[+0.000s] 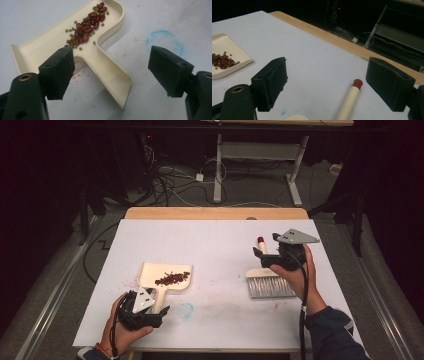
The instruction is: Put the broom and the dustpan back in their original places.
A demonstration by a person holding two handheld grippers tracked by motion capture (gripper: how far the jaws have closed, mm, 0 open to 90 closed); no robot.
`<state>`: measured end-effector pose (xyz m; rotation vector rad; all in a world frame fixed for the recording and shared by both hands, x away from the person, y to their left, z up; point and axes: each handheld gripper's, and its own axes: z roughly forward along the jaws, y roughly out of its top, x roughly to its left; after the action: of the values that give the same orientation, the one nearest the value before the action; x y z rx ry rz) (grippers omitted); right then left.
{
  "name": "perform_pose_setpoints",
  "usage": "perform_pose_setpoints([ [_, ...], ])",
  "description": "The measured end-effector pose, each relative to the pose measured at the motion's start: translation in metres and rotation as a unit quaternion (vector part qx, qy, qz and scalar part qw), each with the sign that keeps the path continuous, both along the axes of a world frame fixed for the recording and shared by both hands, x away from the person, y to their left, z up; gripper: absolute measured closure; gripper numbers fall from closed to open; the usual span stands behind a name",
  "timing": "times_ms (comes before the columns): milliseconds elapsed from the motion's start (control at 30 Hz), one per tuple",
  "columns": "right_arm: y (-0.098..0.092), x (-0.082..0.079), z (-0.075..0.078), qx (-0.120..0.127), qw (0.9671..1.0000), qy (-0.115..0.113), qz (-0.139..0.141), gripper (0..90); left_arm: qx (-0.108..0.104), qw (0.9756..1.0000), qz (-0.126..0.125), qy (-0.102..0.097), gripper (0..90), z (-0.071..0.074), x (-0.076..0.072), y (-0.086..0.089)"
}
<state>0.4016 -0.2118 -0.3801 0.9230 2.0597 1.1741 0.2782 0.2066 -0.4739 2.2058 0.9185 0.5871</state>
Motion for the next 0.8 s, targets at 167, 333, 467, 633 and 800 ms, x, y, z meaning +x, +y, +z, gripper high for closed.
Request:
perform_pose_setpoints([
  [167, 0.000, -0.006, 0.002, -0.005, 0.9999, -0.008, 0.008, 17.7, 0.001, 1.0000, -0.002, -0.001, 21.5, 0.000, 0.000, 0.000],
  [333, 0.000, -0.015, 0.003, -0.009, 0.9997, -0.015, 0.018, 17.7, 0.001, 1.0000, -0.003, -0.001, 21.5, 0.000, 0.000, -0.001],
  [467, 0.000, -0.021, 0.005, -0.012, 0.9994, -0.022, 0.026, 17.7, 0.001, 1.0000, -0.003, -0.001, 21.4, 0.000, 0.000, -0.001],
  [633, -0.001, -0.029, 0.005, -0.016, 0.9989, -0.032, 0.032, 17.8, 0.001, 1.0000, -0.003, -0.001, 21.4, 0.000, 0.000, -0.002],
  [800, -0.003, -0.035, 0.004, -0.020, 0.9985, -0.036, 0.036, 17.9, 0.000, 1.0000, -0.003, -0.002, 21.4, 0.000, 0.000, -0.001],
])
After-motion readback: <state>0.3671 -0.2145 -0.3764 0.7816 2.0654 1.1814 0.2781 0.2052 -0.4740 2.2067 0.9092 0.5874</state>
